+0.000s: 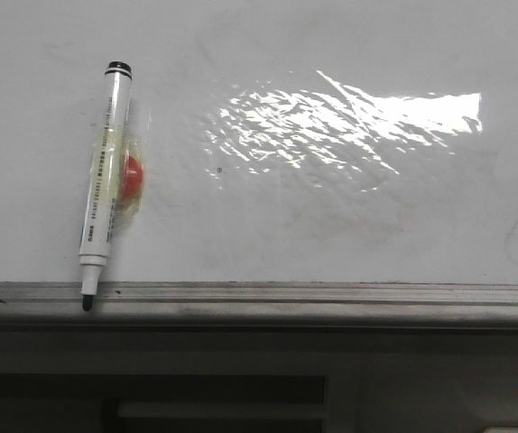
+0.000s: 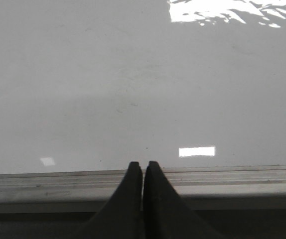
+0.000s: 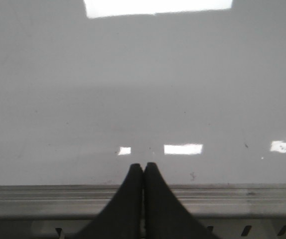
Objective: Write number 9 on whiteboard
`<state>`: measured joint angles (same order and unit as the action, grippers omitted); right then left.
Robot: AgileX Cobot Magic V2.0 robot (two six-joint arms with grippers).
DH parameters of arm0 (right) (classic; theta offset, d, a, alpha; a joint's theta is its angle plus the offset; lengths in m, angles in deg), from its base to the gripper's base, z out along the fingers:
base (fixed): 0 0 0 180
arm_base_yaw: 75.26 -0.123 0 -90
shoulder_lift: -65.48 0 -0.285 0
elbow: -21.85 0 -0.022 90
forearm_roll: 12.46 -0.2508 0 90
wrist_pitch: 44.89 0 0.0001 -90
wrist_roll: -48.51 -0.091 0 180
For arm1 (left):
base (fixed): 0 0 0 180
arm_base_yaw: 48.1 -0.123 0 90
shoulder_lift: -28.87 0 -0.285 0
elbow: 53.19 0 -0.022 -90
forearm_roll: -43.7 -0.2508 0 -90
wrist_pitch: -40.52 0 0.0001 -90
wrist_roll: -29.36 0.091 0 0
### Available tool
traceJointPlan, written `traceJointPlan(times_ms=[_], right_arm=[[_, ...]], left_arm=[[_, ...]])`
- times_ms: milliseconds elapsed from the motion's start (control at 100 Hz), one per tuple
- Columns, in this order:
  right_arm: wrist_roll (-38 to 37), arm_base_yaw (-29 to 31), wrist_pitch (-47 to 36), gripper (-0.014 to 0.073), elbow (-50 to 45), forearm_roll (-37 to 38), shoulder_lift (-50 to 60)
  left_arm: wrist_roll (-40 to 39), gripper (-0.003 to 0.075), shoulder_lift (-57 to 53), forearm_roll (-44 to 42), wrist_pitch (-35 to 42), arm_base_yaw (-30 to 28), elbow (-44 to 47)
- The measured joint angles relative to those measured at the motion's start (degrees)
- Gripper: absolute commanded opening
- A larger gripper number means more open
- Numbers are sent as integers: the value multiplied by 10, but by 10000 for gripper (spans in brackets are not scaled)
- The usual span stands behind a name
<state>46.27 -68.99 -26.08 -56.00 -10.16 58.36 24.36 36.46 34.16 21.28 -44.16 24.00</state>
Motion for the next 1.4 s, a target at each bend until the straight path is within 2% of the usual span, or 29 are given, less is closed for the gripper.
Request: traceJointPlan(times_ms=[310, 480, 630, 840, 960, 1090, 1200, 1400], right_arm=[[0, 0, -6, -61, 0, 0, 0], [0, 0, -26, -61, 0, 0, 0], [0, 0, -35, -61, 0, -2, 0], [0, 0, -136, -61, 0, -11, 0], [0, 0, -161, -61, 0, -12, 0], [0, 0, -164, -61, 0, -23, 0], [0, 0, -121, -61, 0, -29, 0], [0, 0, -88, -61, 9, -113, -55]], left_arm=[[0, -20, 0, 2, 26, 0, 0], [-5, -20, 0, 65, 70, 0, 0], [-6, -20, 0, 70, 85, 0, 0], [-7, -20, 0, 51, 86, 0, 0], [-7, -20, 0, 52, 108, 0, 0], [-7, -20, 0, 53, 150, 0, 0], [-7, -20, 0, 53, 157, 0, 0], [-7, -20, 16, 54, 105, 0, -18]])
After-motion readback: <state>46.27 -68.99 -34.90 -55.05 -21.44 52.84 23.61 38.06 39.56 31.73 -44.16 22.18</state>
